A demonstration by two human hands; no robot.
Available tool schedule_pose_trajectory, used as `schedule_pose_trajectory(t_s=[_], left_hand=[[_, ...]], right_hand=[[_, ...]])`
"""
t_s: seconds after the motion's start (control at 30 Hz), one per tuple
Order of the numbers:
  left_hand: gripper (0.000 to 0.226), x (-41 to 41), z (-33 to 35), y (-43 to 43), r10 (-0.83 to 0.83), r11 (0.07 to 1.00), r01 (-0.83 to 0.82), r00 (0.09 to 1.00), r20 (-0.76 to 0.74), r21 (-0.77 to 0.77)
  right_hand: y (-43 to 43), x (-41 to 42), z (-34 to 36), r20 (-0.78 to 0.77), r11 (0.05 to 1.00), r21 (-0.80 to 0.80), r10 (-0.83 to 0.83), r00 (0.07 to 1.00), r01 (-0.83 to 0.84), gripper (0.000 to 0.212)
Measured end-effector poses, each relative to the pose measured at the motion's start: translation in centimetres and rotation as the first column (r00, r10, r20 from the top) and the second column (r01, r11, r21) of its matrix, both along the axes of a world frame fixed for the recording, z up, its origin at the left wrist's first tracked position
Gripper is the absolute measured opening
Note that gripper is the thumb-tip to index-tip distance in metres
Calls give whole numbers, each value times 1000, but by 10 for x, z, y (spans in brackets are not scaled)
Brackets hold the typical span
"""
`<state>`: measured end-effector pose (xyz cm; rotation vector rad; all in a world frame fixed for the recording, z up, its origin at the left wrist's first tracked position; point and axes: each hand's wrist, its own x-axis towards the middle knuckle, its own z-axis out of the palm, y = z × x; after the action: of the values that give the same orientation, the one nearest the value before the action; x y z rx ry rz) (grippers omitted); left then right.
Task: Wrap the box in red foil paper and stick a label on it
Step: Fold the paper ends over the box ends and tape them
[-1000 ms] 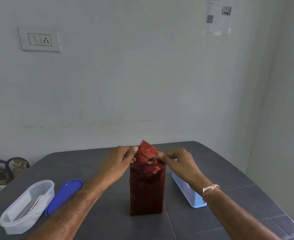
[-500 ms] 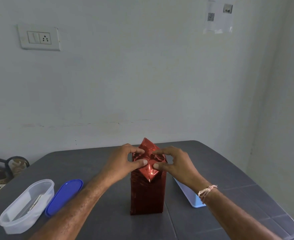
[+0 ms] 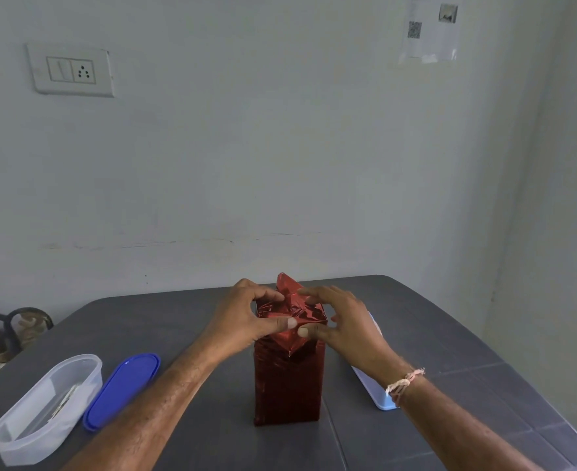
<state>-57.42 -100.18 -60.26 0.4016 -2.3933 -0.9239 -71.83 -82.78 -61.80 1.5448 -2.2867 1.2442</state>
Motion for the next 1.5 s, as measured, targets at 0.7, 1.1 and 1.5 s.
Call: schedule_pose_trajectory(t_s=[0.7,1.1,1.5], left_hand=[[57,1,-9,3,3,1000,-4,999,-39,-24],[55,3,-10,-2,2,1000,-2,997,-75,-7],[53,-2,-14,-2,-5,1000,6,996,-88,9]], right_hand=[[-60,-25,67,544,977,140,61,837,-162,22],[-84,-32,54,721,984,-103,173,671,-143,19],[-79,-35,51,722,993,-29,100,684,-115,54]])
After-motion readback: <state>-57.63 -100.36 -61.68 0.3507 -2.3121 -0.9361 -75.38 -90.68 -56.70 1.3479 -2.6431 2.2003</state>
